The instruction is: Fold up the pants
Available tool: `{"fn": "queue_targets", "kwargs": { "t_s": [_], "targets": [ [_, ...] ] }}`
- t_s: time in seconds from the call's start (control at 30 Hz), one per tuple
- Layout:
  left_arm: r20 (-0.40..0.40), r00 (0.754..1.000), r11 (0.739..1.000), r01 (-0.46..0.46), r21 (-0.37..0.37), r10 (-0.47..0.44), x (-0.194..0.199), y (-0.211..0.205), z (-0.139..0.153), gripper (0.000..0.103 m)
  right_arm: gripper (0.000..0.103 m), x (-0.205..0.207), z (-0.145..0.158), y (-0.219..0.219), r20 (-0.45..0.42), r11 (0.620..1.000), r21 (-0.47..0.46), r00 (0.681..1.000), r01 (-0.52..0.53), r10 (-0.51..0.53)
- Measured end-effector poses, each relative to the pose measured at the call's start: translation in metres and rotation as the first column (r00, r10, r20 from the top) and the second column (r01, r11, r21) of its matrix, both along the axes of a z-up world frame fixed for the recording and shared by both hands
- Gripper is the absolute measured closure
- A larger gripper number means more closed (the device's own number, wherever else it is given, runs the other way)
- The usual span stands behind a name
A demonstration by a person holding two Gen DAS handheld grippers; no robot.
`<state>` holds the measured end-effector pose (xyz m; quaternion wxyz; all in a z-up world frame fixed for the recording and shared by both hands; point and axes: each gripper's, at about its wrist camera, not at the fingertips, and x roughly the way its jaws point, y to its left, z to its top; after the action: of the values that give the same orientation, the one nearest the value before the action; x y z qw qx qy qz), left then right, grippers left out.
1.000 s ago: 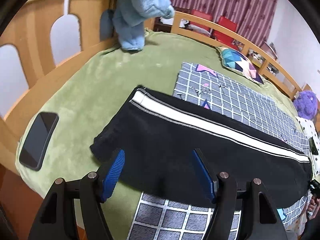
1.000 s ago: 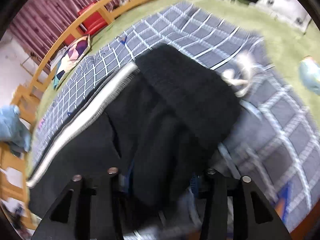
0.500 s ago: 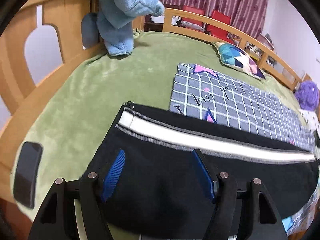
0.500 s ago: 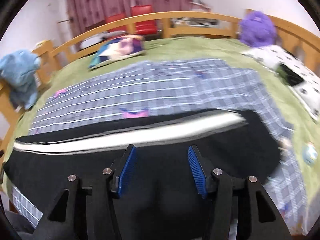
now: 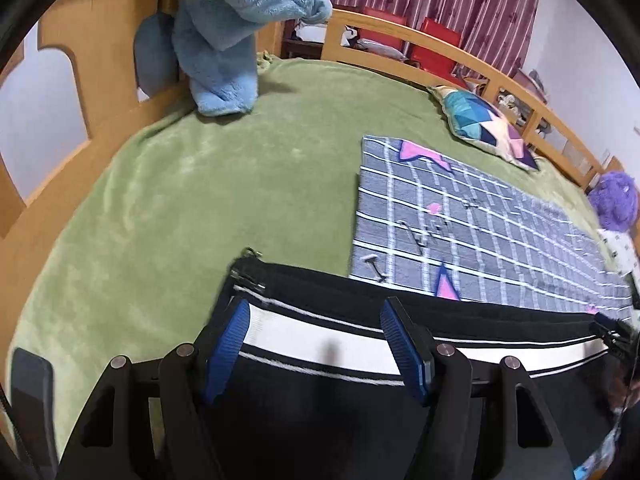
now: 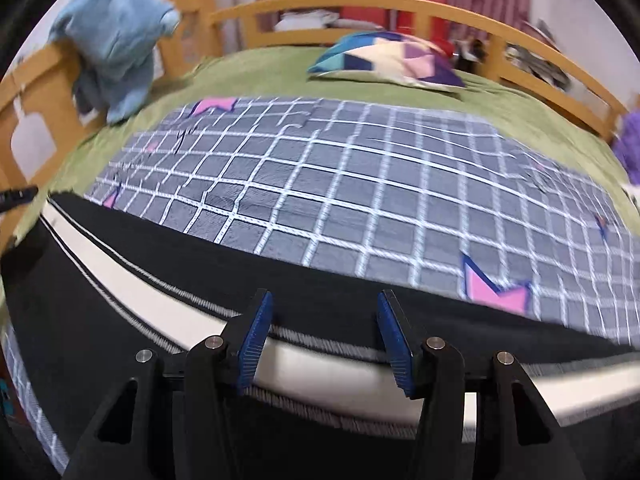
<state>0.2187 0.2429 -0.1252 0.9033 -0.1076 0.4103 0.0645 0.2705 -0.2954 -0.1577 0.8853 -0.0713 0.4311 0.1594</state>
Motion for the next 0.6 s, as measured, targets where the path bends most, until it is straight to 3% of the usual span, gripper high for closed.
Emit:
{"fn": "queue_targets", "kwargs": {
  "t_s": [0.13, 0.2, 0.27, 0.3, 0.33, 0.37, 0.4, 0.47, 0.6],
  "targets": [
    [-0.004, 1.000, 0.999, -0.018, 0.030, 0.018, 0.003, 0.010, -0.003, 0.038, 0.044, 0.030, -0.029, 0.016, -0.124, 0.994, -0.065, 0.989, -0.090, 0.081],
    [-0.017, 1.000, 0.999, -0.025, 0.042, 0.026, 0.008, 0.015, -0.007, 0.038, 0.051, 0.030, -0.035, 0.018, -0.144, 0.987, -0.090, 0.982, -0.136, 0.122],
    [-0.040, 0.998, 0.997, -0.050, 0.062, 0.053, 0.015, 0.020, -0.015, 0.038, 0.094, 0.026, -0.033, 0.020, -0.154, 0.981, -0.085, 0.975, -0.174, 0.159],
    [-0.059, 0.996, 0.996, -0.058, 0.061, 0.062, 0.019, 0.023, -0.021, 0.038, 0.095, 0.024, -0.031, 0.022, -0.149, 0.979, -0.104, 0.976, -0.177, 0.161],
    [-0.071, 0.996, 0.997, -0.058, 0.048, 0.062, 0.023, 0.026, -0.026, 0.048, 0.098, 0.020, -0.030, 0.025, -0.132, 0.976, -0.121, 0.977, -0.181, 0.165],
    [-0.098, 0.994, 0.999, -0.046, 0.007, 0.046, 0.028, 0.029, -0.035, 0.071, 0.099, 0.016, -0.028, 0.027, -0.115, 0.972, -0.141, 0.979, -0.187, 0.171],
    [-0.122, 0.992, 0.999, -0.041, -0.015, 0.039, 0.032, 0.031, -0.041, 0.077, 0.099, 0.013, -0.028, 0.031, -0.102, 0.968, -0.168, 0.980, -0.189, 0.174],
    [-0.112, 0.993, 1.000, -0.029, 0.004, 0.029, 0.031, 0.031, -0.043, 0.083, 0.100, 0.009, -0.021, 0.032, -0.072, 0.973, -0.161, 0.985, -0.165, 0.155],
    [-0.010, 1.000, 1.000, -0.003, 0.001, 0.003, 0.015, 0.033, -0.021, 0.084, 0.100, 0.003, 0.008, 0.014, 0.018, 0.992, -0.045, 0.993, -0.118, 0.119]
  ]
}}
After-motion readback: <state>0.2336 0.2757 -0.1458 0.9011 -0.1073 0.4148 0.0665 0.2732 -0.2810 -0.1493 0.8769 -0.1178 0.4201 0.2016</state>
